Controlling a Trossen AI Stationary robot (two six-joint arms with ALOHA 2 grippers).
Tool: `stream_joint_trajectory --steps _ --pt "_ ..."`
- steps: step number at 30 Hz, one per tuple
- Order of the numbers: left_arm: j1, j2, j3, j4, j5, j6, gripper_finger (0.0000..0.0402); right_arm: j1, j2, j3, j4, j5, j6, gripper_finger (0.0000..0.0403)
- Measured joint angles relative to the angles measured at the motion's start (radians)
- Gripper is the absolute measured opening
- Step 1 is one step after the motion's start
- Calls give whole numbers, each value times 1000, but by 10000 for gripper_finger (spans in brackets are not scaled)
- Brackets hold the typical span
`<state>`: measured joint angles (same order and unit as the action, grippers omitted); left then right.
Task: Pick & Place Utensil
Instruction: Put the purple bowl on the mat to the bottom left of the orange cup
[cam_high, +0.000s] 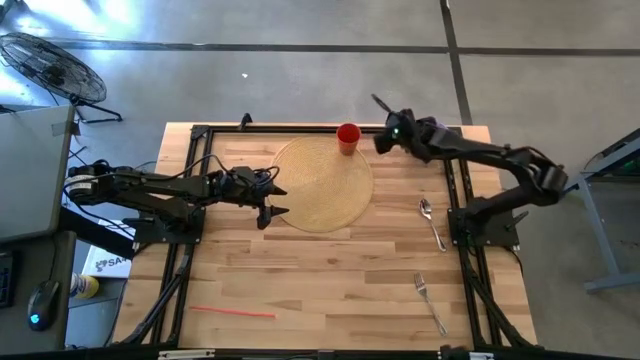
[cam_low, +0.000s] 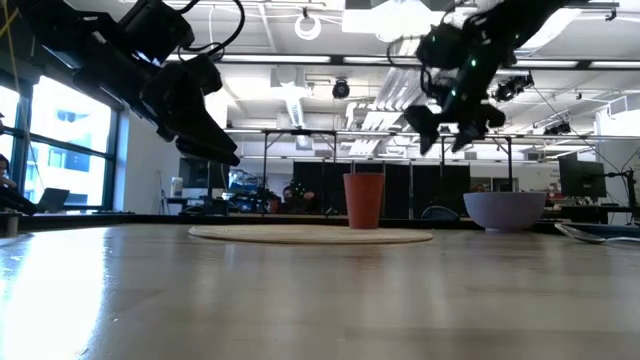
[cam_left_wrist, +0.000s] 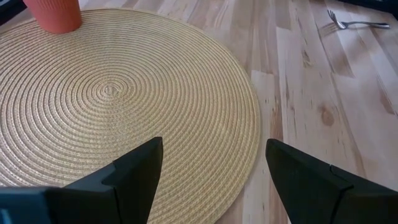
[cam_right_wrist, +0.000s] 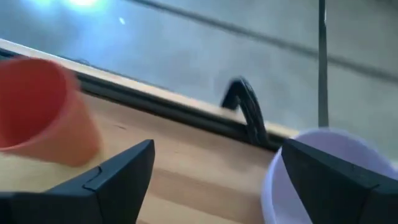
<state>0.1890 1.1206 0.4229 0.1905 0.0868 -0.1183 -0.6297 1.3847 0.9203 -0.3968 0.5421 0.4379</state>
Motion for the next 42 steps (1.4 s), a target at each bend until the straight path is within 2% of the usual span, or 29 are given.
stream_joint_trajectory --steps 8,12,19,24,42 --pt "0 0 0 0 0 -3 279 -237 143 0 -4 -182 28 324" --pt "0 0 0 0 0 -3 279 -289 196 0 -3 -208 34 314" --pt "0 0 0 0 0 -3 279 -295 214 0 -5 -217 45 288" --pt "0 0 0 -9 0 -6 279 -295 215 0 -49 -222 112 252" --pt "-1 0 0 -10 8 -45 279 -293 214 0 -56 -209 136 65"
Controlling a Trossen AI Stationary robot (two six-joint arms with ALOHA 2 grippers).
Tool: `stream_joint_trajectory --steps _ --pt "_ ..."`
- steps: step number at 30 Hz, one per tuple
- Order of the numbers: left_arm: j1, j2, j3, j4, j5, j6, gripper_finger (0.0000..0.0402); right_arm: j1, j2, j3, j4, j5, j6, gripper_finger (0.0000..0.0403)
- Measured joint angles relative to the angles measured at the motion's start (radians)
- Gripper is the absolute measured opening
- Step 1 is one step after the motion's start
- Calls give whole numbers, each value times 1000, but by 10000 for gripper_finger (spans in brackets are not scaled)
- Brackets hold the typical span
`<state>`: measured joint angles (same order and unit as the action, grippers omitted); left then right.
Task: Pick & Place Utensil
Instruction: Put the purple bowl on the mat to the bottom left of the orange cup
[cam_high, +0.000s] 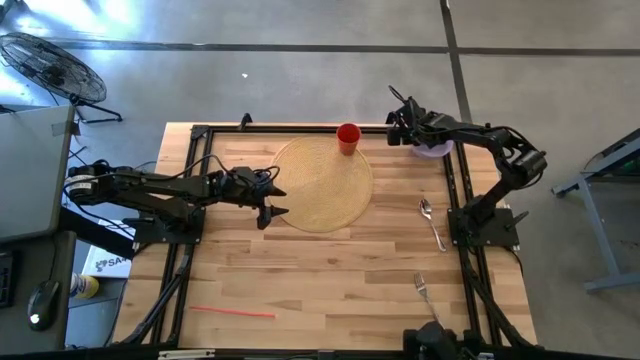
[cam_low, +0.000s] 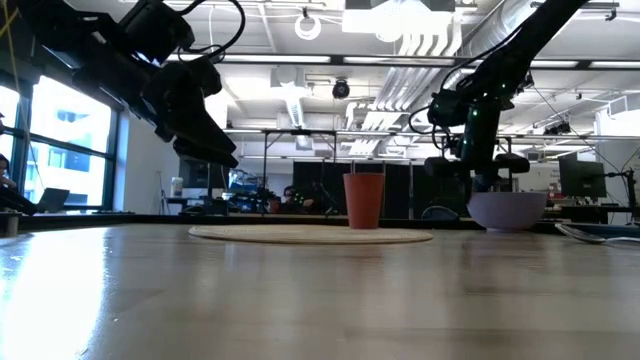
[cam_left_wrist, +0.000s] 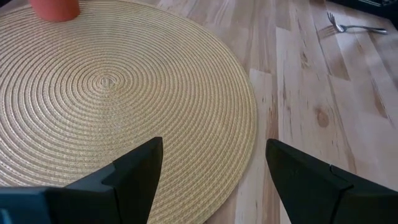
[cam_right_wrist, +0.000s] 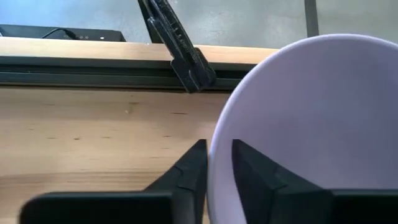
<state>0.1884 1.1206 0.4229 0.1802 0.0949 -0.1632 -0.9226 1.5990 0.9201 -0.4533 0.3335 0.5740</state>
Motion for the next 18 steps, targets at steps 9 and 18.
stream_joint_trajectory --steps 9,18 --pt "-1 0 0 1 -14 -18 279 9 -2 0 -10 26 -29 7" --pt "-1 0 0 1 -14 -18 279 74 -2 34 -103 85 -1 6"
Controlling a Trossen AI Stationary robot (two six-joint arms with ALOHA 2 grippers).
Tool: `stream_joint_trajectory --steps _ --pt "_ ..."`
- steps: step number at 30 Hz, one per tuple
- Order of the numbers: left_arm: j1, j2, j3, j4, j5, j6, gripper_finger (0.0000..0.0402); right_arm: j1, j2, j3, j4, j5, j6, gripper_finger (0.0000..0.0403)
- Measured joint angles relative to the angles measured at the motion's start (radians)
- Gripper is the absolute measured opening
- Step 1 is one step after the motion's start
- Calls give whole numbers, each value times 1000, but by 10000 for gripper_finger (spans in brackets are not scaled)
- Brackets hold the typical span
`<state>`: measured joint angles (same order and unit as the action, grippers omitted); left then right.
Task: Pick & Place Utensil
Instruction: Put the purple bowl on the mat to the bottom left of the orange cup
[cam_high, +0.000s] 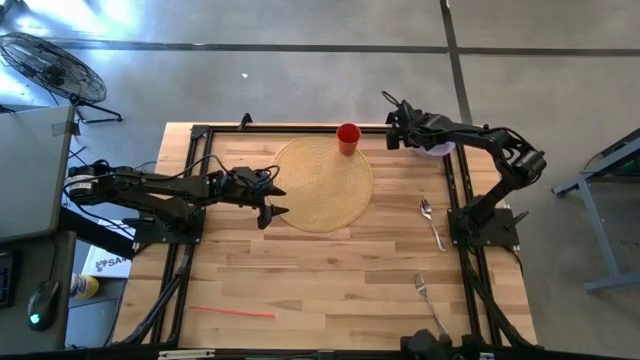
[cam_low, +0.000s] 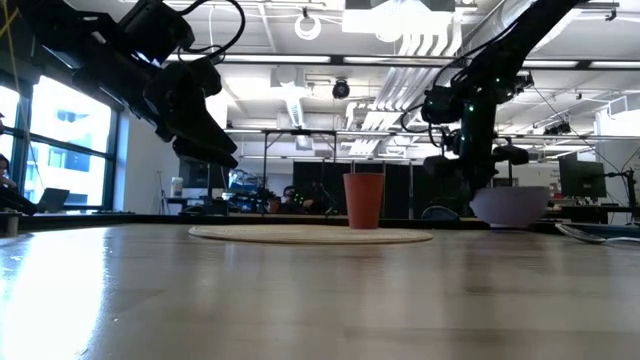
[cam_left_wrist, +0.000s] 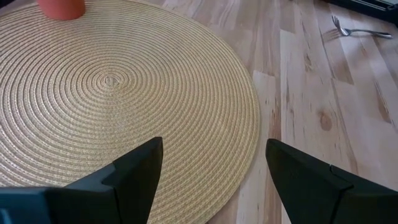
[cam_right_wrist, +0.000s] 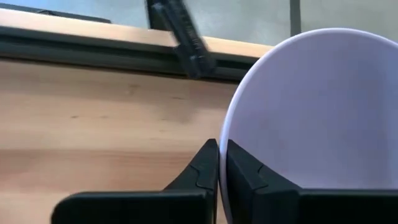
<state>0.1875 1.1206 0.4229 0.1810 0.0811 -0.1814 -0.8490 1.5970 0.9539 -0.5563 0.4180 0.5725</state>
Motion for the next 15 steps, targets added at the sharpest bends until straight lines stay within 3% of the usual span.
stream_joint_trajectory --steps 8,15 --pt "0 0 0 -10 0 0 279 93 -2 8 -47 45 23 4" --pt "2 0 0 -26 -6 0 279 238 -88 8 -159 81 71 6"
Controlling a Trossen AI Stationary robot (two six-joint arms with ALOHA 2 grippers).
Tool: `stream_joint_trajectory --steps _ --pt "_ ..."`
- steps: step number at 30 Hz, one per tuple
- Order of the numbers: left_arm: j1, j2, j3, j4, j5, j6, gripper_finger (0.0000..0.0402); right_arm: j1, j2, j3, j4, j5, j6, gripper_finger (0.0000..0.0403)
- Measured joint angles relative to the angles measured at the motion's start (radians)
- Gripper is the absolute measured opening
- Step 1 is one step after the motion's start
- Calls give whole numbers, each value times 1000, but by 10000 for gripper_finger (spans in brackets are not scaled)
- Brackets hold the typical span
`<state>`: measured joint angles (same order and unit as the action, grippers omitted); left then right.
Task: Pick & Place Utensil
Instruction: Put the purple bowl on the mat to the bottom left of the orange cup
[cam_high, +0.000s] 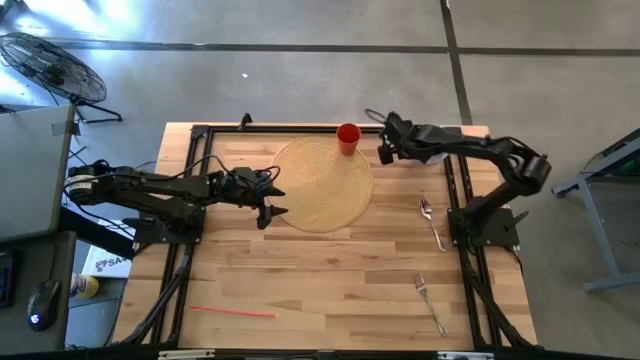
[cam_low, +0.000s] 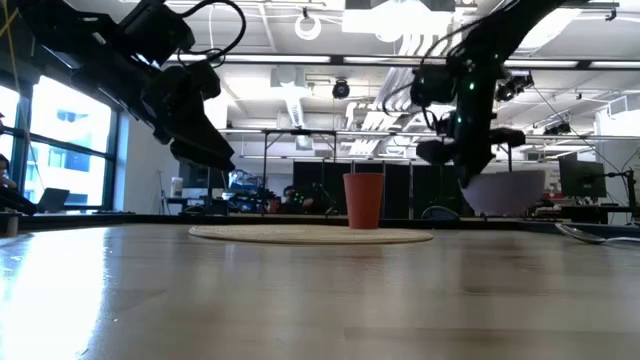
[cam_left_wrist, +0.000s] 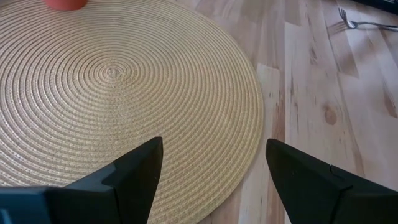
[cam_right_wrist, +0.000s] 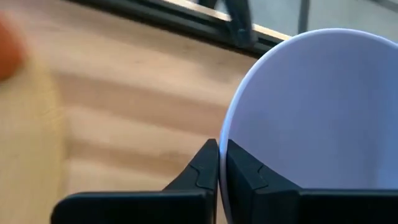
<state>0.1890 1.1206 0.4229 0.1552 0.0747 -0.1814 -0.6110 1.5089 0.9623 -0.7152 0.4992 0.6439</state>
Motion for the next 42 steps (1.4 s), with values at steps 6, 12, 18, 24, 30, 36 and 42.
stream_joint_trajectory --steps 6,12,18,24,30,36,42 --pt "0 0 0 -1 0 0 279 236 -64 0 -72 -5 45 4" --pt "0 0 0 -2 12 0 279 496 -58 0 -130 -47 168 3" --pt "0 0 0 -6 13 5 279 627 -55 0 -96 -72 237 3" --pt "0 -47 9 -65 -6 18 279 668 47 75 -78 -88 171 2" --pt "0 -133 10 -136 -7 19 279 680 234 284 -87 -83 26 2" --pt "0 -228 10 -242 -57 19 279 675 414 507 -65 -83 -124 5" --pt "0 -307 10 -292 -67 19 279 630 559 713 -19 -99 -275 3"
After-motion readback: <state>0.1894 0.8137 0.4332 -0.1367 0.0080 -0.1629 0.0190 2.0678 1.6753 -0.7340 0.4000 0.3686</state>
